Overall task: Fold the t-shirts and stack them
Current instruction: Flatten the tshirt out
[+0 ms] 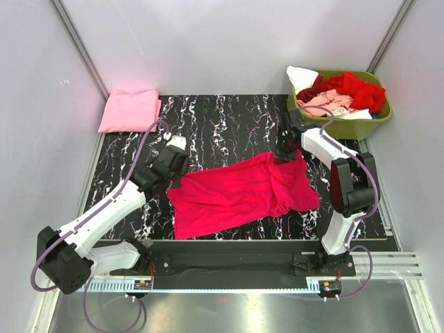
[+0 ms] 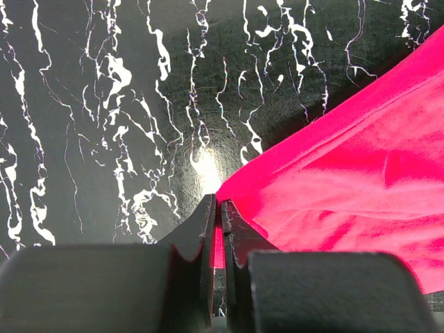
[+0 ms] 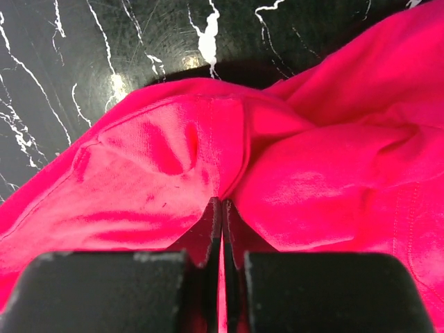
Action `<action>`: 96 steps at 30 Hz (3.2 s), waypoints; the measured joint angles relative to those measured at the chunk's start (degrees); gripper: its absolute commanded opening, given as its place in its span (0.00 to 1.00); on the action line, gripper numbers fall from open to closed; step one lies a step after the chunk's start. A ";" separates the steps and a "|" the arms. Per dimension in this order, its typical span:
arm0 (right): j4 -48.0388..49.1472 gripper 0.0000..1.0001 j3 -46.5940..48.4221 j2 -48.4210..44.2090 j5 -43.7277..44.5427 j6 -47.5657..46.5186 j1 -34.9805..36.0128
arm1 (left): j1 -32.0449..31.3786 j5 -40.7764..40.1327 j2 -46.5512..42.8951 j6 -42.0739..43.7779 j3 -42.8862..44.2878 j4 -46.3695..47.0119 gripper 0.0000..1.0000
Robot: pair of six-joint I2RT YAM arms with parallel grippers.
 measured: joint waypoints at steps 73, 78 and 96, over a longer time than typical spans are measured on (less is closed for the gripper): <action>-9.27 0.99 74.31 35.32 0.50 -8.92 1.29 | 27.34 10.34 32.24 9.18 33.64 -6.38 0.76; -10.40 1.00 59.84 41.40 1.05 -6.93 1.29 | 28.35 11.87 39.60 7.23 35.28 -9.42 0.88; -0.39 0.65 36.06 7.69 2.86 -6.54 6.51 | 21.03 16.72 1.88 -0.28 2.75 -8.37 0.84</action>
